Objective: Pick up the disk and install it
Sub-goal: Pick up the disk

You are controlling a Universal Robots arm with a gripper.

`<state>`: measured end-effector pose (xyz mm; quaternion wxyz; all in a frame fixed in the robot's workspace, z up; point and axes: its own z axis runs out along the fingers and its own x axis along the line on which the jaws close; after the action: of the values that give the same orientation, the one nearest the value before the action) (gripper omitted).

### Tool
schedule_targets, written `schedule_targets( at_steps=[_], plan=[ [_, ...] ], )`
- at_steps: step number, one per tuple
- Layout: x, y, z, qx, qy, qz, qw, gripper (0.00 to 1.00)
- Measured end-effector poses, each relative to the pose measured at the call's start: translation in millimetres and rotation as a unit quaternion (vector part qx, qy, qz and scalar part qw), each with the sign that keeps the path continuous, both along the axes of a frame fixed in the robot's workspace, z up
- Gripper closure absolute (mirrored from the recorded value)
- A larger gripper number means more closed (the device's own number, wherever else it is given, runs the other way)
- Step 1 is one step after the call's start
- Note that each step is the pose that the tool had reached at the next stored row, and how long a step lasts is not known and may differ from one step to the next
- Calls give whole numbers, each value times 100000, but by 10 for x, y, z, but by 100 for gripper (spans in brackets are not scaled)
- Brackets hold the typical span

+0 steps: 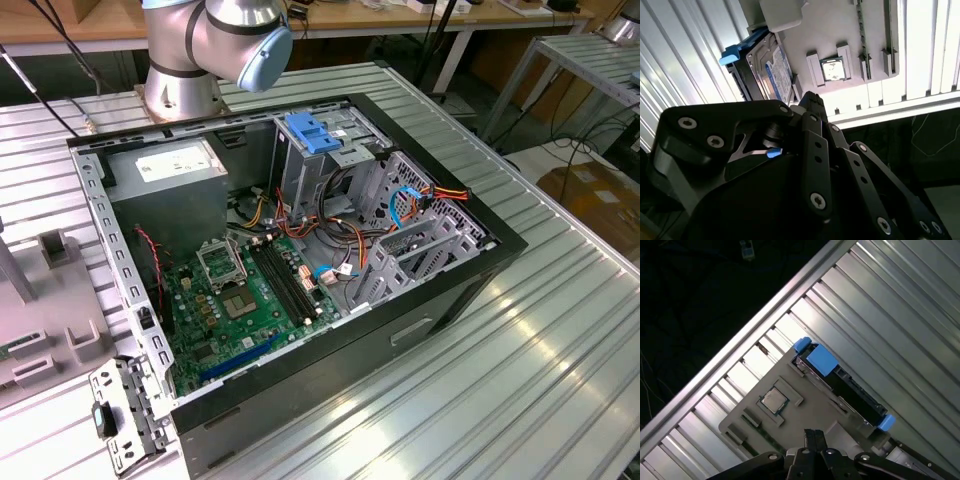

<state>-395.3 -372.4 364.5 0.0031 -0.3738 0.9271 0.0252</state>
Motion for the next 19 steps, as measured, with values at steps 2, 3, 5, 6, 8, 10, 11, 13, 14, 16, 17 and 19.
schedule_targets(
  at_steps=[2,3,5,6,8,10,11,13,14,16,17,19],
  plan=[
    [0,0,0,-1,0,769,99997,89],
    [0,0,0,-2,3,1341,99991,89],
    [0,0,0,-3,3,2689,99964,89],
    [0,0,0,-5,2,3039,99954,89],
    [0,0,0,-2,1,3749,99930,89],
    [0,0,0,-1,-1,4548,99897,89],
    [0,0,0,-2,1,4900,99880,89],
    [0,0,0,-2,0,5783,99833,89],
    [0,0,0,-3,1,6459,99791,89],
    [0,0,0,-2,2,7605,99710,89],
    [0,0,0,-3,1,7972,99682,89],
    [0,0,0,-3,1,8716,99619,89]
  ],
)
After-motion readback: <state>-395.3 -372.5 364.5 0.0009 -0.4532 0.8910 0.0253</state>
